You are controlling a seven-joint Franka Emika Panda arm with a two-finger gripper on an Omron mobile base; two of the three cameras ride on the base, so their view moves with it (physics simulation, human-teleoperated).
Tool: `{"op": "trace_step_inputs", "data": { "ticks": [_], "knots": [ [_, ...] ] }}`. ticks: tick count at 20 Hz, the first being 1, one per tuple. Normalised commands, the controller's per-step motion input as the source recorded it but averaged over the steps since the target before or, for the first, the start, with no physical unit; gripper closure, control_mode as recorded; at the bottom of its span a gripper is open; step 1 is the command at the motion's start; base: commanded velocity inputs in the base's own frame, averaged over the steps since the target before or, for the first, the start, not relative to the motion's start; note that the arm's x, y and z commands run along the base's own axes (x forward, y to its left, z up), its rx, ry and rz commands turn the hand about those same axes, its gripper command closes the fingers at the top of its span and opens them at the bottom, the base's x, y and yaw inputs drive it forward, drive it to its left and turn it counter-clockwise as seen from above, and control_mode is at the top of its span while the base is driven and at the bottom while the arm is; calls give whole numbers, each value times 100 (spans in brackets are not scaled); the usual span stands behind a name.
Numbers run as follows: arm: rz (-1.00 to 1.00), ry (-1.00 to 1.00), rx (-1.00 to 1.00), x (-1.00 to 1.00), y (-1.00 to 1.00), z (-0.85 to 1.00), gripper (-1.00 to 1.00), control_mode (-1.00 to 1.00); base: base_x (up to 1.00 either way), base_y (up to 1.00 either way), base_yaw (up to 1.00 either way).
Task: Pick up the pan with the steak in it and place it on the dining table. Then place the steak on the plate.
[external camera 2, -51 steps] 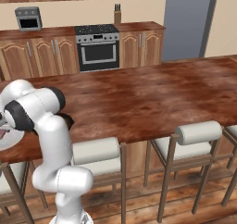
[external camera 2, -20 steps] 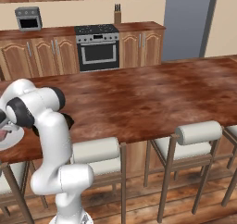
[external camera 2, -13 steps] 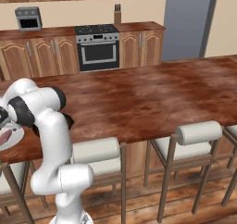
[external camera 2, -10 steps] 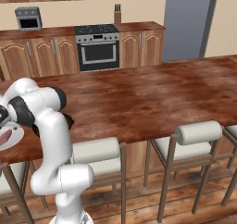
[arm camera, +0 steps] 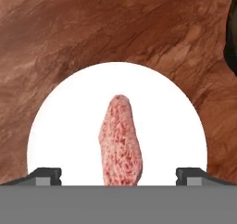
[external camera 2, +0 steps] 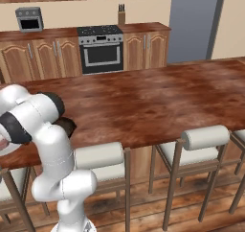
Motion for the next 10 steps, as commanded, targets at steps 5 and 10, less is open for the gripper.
{"op": "trace_step_inputs", "data": {
  "ticks": [5,10],
  "knots": [
    [0,-3,16,-76,-44,41,-100,-100,0,0,0],
    [0,-3,21,-53,-58,41,-100,-100,0,0,0]
  ]
}}
